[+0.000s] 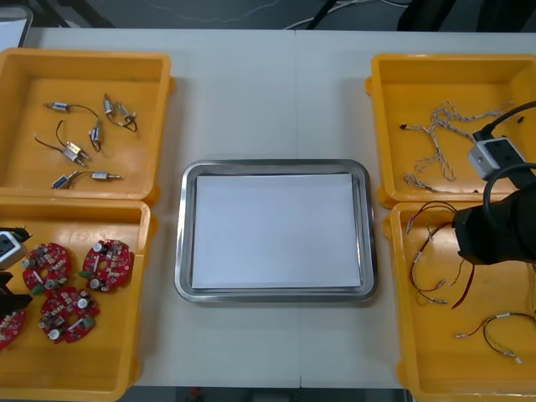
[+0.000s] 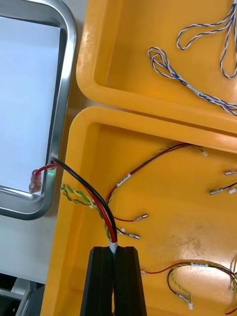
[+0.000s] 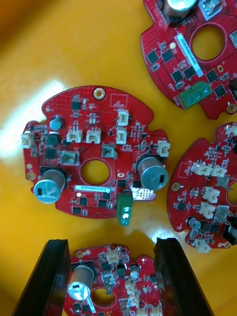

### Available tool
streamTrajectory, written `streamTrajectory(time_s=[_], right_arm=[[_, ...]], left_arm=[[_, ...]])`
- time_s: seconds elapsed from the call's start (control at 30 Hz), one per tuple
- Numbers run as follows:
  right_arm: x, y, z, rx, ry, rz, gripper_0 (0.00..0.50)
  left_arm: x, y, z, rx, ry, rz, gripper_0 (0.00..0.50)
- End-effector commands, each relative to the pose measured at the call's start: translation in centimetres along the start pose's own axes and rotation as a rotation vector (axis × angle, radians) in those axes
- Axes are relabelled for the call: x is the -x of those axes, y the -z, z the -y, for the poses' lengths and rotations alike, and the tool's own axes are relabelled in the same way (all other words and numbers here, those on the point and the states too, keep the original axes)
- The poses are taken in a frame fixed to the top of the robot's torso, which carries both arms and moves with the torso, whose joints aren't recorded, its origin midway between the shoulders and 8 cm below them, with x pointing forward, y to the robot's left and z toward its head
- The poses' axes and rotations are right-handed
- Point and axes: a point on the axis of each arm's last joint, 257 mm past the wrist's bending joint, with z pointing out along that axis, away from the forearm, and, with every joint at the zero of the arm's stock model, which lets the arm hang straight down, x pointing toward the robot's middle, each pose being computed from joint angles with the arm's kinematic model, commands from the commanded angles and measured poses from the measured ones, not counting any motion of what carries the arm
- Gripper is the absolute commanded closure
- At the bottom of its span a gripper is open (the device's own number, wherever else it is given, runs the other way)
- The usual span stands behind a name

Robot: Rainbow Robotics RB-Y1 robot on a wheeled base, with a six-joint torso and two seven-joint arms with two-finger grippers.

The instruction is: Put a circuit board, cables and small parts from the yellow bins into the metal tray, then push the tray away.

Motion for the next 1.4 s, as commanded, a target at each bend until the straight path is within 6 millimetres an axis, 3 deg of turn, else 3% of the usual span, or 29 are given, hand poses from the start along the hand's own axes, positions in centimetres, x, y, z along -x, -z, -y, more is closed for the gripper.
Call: streamTrajectory(time_s=[0.03,0.37,0.63,1.4], right_arm=[[0.9,1.0,0.0,-0.025,0.085,0.028,0.5],[1.1,1.1,0.3,-0.038,0.091,0.036,0.5],[1.1,1.1,0.3,-0.038,0.091,0.036,0.5],[1.1,1.1,0.3,-0.038,0.091,0.036,0.5]], left_arm=[[2.0,-0.8,0.3,0.003,-0.066,0.027,0.0],[2.8,-1.0,-0.4,0.03,-0.078,0.018,0.0],[2.3,-1.4,-1.6,0.055,-0.065,0.004,0.0],[2.0,-2.7,-0.6,0.042,-0.078,-0.009,0.0]])
